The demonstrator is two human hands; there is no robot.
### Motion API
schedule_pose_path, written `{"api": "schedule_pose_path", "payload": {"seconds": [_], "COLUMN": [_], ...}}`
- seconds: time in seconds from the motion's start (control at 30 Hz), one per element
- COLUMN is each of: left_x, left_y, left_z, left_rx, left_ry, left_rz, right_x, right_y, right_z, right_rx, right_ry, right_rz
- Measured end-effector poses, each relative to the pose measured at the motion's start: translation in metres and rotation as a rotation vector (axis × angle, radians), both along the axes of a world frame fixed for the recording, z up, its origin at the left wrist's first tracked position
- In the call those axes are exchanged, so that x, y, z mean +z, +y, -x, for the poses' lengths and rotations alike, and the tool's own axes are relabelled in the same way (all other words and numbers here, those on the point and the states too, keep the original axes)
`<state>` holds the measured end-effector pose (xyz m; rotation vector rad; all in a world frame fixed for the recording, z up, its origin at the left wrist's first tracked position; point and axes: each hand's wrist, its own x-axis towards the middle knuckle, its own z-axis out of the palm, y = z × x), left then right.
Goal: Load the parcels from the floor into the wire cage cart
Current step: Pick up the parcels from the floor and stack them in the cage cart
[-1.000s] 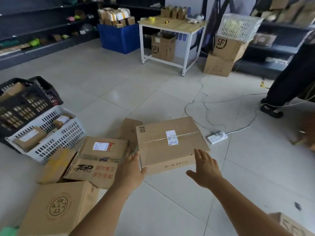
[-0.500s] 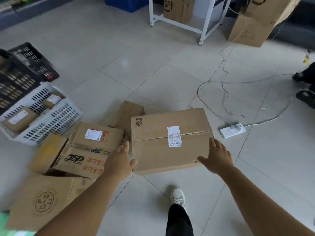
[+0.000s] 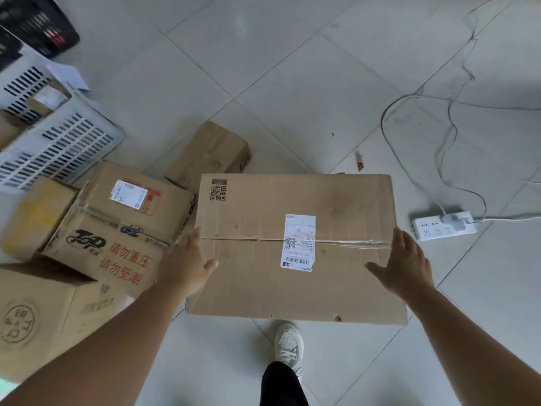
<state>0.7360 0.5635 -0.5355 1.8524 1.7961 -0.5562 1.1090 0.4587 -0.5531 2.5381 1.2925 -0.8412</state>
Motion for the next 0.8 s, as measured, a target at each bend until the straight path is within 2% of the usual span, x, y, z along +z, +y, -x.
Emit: {"api": "schedule_pose_path", "payload": {"seconds": [0.17,0.43,0.63,0.8], "left_x": [-0.047,-0.094,-0.106,-0.084], "left_y": [0.011,0.017,0.019,0.011], "left_z": [0.001,0.001,0.005,0.021], "left_rx": [0.149,0.513,0.626,0.647], "left_ry": [-0.012,-0.201,-0.3,-0.337], "left_rz": [0.062,0.086,0.044,0.0], "right_x": [-0.053,-0.092,-0.088,-0.065], "right_y": [0.006,0.003,0.006,0.004], "right_z": [-0.02,-0.027,-0.029,-0.022], "right_rx": [-0.146,-0.429,-0.435,-0.393], "right_ry": [0.041,0.232,0.267,0.287], "right_rz": [0.034,-0.029,-0.045,-0.093]}}
